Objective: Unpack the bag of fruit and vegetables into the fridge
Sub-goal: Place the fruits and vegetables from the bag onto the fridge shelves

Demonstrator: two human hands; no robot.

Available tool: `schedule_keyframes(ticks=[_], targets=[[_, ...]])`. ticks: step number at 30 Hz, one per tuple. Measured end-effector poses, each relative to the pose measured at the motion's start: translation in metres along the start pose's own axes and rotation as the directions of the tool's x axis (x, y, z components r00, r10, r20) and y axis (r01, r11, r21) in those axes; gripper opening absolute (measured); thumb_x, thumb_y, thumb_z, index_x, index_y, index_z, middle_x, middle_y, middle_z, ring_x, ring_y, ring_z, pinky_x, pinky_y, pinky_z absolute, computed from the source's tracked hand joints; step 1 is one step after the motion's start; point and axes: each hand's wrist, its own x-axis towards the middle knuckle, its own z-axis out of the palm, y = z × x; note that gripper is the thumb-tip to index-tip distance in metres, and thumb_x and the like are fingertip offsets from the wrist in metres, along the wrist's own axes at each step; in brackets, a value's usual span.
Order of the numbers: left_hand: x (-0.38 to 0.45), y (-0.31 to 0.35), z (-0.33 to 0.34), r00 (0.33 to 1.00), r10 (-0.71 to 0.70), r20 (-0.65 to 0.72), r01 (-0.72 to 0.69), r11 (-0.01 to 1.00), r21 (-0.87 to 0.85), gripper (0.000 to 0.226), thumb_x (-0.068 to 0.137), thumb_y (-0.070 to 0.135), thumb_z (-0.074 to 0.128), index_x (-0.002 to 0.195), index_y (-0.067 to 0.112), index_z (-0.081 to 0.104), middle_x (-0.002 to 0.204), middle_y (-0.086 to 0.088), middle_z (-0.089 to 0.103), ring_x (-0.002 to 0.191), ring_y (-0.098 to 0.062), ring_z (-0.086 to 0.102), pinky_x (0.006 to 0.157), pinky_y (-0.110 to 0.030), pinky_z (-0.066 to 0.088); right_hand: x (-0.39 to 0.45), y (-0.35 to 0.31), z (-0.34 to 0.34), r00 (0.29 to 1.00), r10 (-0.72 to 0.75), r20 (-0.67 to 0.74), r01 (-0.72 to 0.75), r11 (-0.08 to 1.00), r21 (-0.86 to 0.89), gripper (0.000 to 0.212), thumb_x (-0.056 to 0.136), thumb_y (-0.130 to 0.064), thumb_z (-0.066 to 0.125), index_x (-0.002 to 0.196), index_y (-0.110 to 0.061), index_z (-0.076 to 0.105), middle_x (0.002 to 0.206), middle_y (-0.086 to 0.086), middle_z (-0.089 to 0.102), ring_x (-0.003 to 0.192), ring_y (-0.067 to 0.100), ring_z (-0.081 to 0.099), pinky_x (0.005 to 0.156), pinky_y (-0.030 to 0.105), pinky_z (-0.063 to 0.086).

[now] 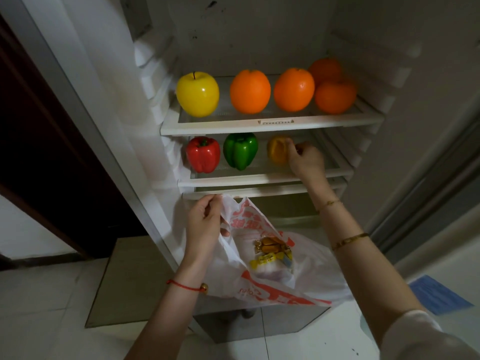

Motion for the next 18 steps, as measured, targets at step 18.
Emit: schedule_keyframes(ticks=[18], targets=[[-0.012, -0.007, 0.007, 0.992, 0.045, 0.114, -0.048, 0.998, 0.03, 0.02, 0.098, 0.026, 0.05, 0.101, 0.018, 0.069, 0.08, -0.003, 0.068, 0.055, -0.005, 0.06, 0.05, -0.018, 0.049, -0.129, 0.122, 0.031, 0.764, -0.02, 0.645, 0.25, 0.93, -0.268, 0.033, 0.099, -0.021, 0.051, 0.132, -0.023, 0.058, 0.127, 0.002, 0.063, 0.113, 0.021, 0.061, 0.09, 0.024, 0.047]])
